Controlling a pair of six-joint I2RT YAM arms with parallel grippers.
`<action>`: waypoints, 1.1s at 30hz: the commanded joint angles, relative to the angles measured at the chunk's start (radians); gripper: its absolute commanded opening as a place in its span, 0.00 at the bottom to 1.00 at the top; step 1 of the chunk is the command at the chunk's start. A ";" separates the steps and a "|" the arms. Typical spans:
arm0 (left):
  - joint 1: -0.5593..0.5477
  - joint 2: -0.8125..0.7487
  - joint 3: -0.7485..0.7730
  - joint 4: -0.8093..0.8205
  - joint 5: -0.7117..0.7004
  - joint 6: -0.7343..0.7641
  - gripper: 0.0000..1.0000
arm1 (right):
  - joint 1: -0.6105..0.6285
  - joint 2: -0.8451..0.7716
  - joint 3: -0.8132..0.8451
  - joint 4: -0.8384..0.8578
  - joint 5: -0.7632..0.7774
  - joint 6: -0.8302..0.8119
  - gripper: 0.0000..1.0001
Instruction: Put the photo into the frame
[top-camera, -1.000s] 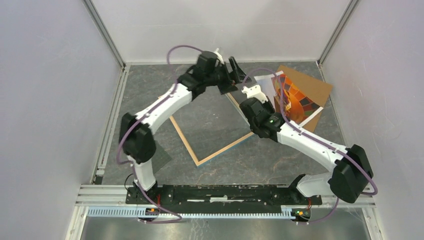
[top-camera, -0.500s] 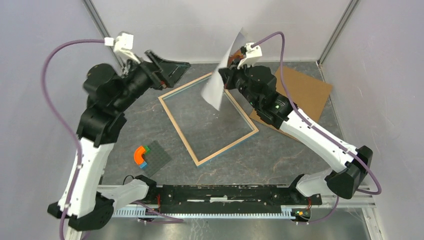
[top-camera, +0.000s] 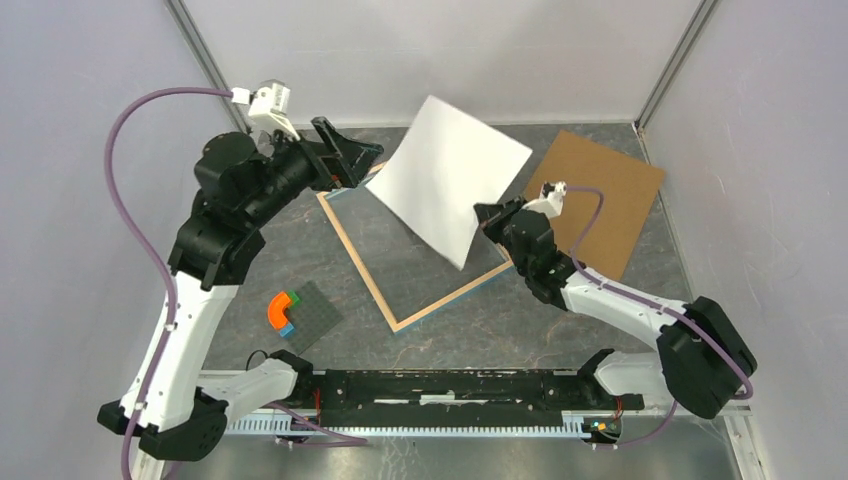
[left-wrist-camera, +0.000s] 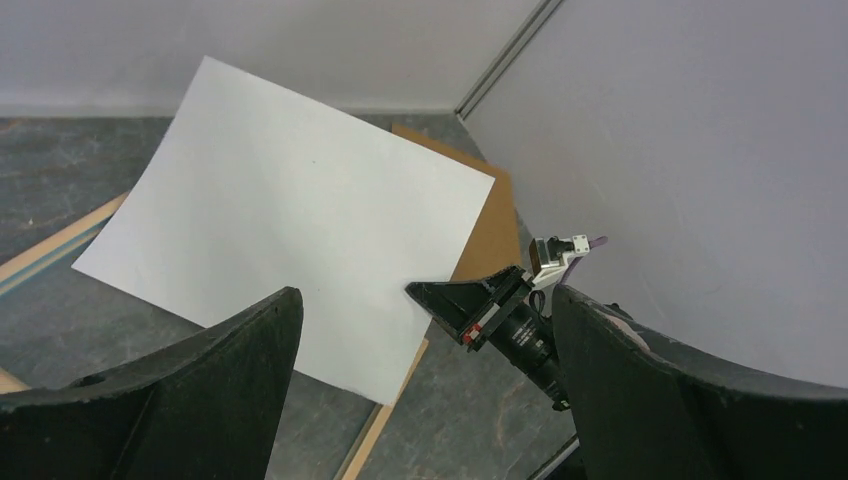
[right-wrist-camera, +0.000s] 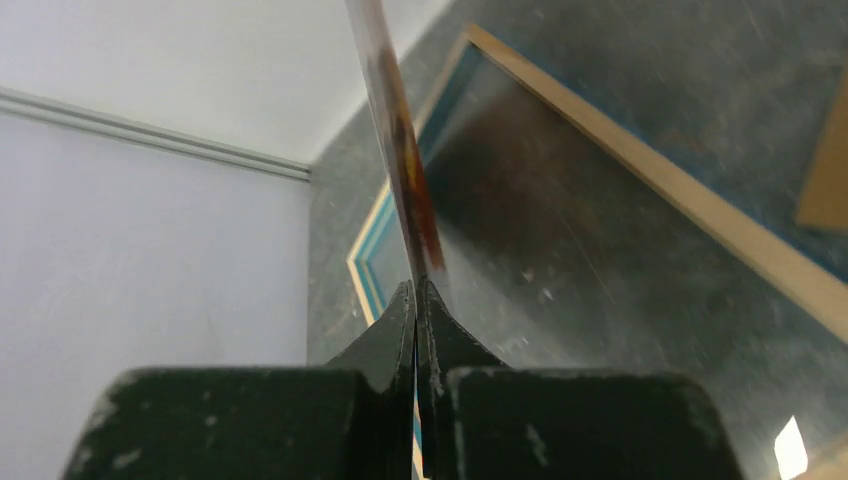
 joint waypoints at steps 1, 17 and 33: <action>-0.028 0.014 -0.059 0.013 -0.011 0.095 1.00 | 0.005 0.034 -0.066 0.042 -0.031 0.250 0.00; -0.122 0.073 -0.264 0.043 -0.202 0.221 1.00 | 0.137 0.161 -0.204 0.015 -0.003 0.515 0.00; -0.263 -0.002 -0.286 0.004 -0.449 0.264 1.00 | 0.325 0.258 -0.101 -0.161 0.338 0.666 0.00</action>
